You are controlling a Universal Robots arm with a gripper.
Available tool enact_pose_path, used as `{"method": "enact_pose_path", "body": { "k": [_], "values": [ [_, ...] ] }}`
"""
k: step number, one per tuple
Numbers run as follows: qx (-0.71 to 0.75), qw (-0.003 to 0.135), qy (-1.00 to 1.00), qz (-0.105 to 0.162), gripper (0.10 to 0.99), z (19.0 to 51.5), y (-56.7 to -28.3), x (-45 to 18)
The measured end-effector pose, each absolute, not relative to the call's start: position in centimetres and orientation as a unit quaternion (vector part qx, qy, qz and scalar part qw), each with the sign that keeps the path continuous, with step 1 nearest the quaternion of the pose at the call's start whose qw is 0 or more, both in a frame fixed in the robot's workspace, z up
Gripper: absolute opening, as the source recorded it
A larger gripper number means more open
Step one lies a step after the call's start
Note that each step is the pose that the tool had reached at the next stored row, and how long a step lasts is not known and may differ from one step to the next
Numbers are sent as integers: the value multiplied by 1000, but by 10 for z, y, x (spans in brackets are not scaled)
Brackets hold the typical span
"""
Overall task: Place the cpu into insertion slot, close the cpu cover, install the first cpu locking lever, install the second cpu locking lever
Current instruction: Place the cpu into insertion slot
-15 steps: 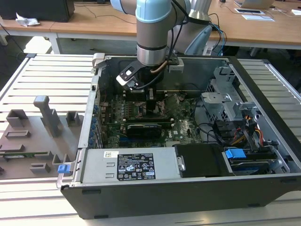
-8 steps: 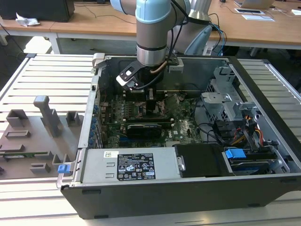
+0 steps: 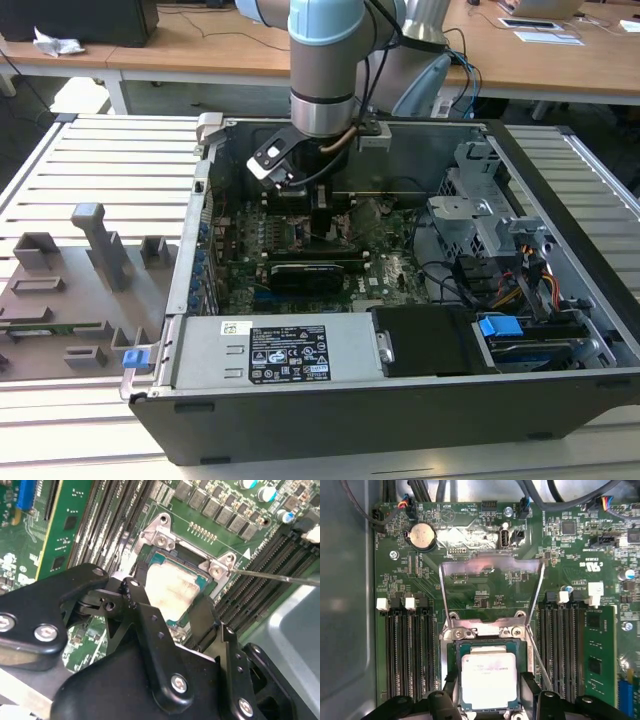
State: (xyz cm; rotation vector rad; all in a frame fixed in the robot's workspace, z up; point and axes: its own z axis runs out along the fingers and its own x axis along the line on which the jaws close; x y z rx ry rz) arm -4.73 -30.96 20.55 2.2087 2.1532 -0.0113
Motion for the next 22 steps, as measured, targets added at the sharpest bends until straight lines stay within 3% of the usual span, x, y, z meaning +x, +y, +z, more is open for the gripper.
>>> {"method": "enact_pose_path", "body": {
  "k": [4, 11, 13, 22],
  "values": [
    [716, 29, 698, -4, 588, 211, -309, -47],
    [713, 28, 700, -3, 157, 210, -310, -47],
    [707, 28, 707, -3, 106, 210, -312, -47],
    [704, 24, 710, 2, 106, 205, -315, -48]
  ]
}}
